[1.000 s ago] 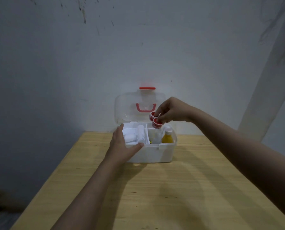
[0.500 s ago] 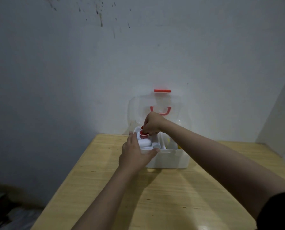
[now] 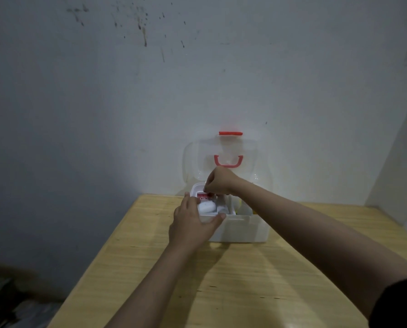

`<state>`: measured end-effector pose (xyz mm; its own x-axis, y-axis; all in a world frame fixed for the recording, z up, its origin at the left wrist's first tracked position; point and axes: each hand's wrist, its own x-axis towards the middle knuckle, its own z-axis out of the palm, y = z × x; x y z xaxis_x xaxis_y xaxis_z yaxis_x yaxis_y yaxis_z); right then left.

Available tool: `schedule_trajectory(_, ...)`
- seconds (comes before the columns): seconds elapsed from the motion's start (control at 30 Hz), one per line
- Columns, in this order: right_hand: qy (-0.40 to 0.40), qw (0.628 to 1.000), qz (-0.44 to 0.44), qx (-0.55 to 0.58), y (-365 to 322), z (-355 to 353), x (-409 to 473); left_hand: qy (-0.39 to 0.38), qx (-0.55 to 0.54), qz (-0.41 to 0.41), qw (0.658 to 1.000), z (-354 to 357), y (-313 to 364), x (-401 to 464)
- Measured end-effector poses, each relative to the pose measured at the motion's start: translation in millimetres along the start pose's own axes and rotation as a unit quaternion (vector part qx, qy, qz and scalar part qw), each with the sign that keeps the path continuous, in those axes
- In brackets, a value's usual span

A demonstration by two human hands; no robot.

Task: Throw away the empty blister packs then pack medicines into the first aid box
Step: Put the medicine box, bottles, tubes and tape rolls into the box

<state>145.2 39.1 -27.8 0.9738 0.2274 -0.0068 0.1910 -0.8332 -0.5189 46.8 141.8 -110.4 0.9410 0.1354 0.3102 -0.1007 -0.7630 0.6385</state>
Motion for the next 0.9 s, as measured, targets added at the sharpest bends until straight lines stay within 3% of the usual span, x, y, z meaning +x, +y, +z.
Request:
schedule_trajectory(0.33, 0.030, 0.999, -0.014, -0.006, 3, 12, -4, 0.001, -0.005, -0.001, 1.000, 0, 1, -3)
schedule_trajectory(0.6, 0.022, 0.994, -0.107, 0.004, 7, -1, -10, 0.001, -0.007, -0.002, 1.000, 2, 0, -3)
schedule_trajectory(0.9, 0.037, 0.978, -0.189, -0.083, 2, 5, -9, 0.000, 0.006, -0.014, 1.000, 4, 0, -3)
